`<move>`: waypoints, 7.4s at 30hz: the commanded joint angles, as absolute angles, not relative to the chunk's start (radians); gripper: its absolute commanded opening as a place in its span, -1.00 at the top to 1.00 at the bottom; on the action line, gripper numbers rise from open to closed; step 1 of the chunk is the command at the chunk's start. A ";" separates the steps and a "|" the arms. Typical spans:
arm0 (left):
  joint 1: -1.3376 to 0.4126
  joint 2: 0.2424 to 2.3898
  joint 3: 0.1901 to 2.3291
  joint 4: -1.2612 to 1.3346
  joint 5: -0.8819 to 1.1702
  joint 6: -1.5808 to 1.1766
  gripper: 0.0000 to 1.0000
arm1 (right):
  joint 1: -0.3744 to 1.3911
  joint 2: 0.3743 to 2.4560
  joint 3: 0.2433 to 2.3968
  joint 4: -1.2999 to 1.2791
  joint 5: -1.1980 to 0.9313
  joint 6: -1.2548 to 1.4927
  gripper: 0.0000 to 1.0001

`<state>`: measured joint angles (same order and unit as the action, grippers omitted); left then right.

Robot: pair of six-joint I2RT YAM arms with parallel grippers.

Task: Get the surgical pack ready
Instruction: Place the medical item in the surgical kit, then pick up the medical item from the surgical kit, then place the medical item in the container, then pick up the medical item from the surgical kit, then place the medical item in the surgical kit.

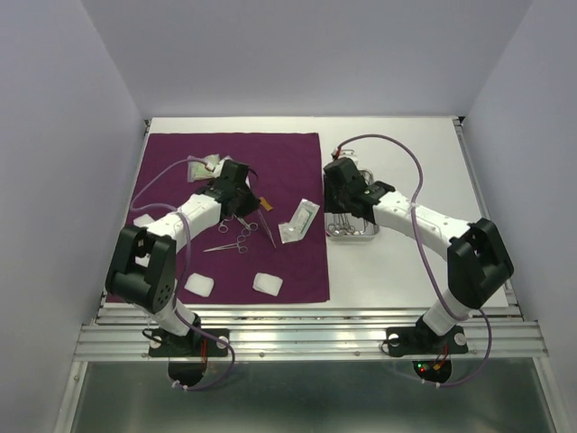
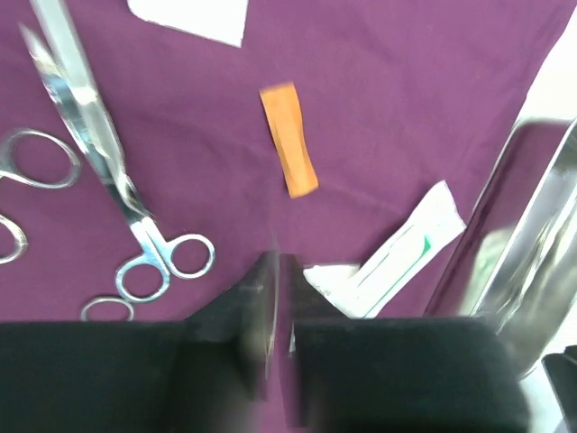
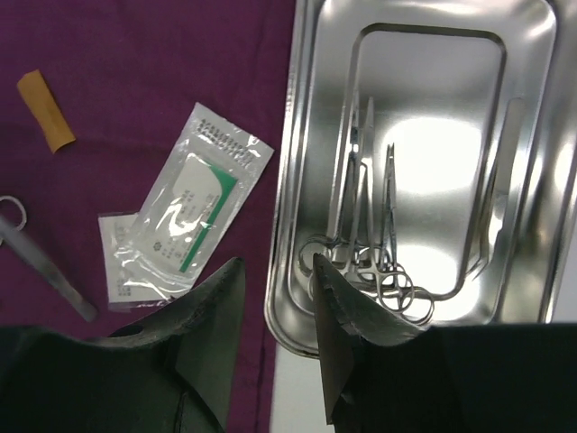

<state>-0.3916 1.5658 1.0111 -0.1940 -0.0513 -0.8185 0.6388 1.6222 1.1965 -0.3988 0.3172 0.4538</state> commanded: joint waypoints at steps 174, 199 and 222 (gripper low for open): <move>-0.207 1.744 1.166 -0.491 -0.423 -0.911 0.64 | 0.733 1.773 1.276 -0.302 0.468 0.344 -0.10; -0.458 1.637 1.245 -0.496 -0.356 -0.864 0.92 | 0.704 1.710 1.241 -0.301 0.479 0.371 -0.13; -0.532 2.118 1.772 -0.500 -0.256 -0.776 -0.09 | 0.644 1.724 1.290 -0.301 0.414 0.405 -0.15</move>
<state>-0.5228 2.1399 1.7111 -0.4732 -0.2657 -0.7795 0.6552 1.7100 1.2228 -0.3145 0.4286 0.3965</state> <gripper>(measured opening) 0.450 0.577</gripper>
